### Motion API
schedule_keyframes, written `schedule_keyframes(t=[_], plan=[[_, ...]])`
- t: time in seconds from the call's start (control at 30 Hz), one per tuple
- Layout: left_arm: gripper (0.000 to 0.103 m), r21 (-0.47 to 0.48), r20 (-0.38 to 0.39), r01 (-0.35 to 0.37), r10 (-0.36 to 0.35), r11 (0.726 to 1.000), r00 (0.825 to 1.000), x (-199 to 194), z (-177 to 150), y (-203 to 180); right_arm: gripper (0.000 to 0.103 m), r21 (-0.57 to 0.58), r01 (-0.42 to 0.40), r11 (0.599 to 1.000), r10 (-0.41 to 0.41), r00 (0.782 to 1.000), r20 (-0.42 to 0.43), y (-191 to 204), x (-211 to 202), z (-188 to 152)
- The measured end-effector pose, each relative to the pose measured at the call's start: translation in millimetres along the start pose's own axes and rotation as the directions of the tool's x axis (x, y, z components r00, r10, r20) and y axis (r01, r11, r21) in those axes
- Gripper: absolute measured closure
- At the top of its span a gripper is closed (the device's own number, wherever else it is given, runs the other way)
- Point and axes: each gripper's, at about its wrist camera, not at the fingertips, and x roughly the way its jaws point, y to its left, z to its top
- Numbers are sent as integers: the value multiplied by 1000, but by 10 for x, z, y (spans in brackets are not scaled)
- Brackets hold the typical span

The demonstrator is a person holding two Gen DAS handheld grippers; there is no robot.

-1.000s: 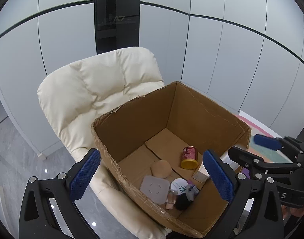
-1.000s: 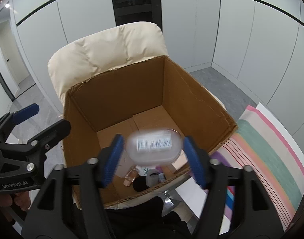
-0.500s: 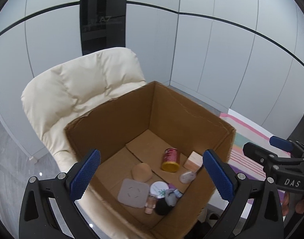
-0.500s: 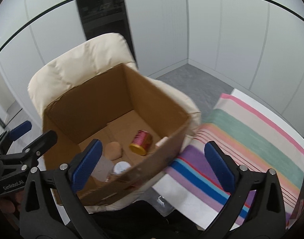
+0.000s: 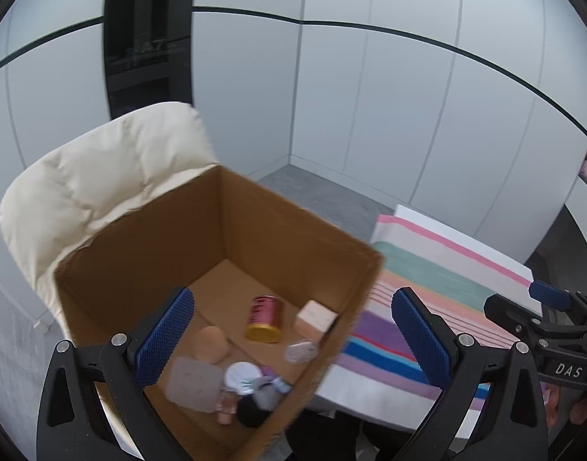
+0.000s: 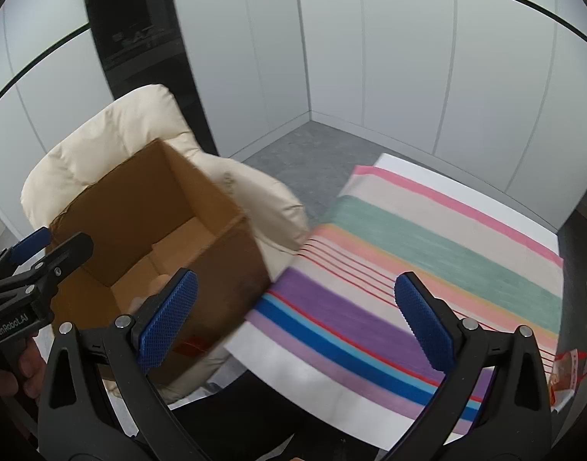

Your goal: Organize objects

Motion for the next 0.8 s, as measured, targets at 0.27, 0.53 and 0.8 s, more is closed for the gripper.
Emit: schedule_keyframes(t=[0.27, 0.53, 0.8], plan=[[0, 39, 0, 68, -68, 997, 998, 4, 131, -659, 0, 58, 55, 997, -55, 998, 2, -606, -307, -235], [0, 148, 7, 78, -80, 986, 997, -234, -86, -1196, 0, 146, 127, 981, -127, 992, -11, -1162, -679, -526], [0, 253, 23, 59, -67, 966, 997, -611, -369, -1458, 0, 188, 182, 965, -179, 983, -35, -1333, -1006, -822]])
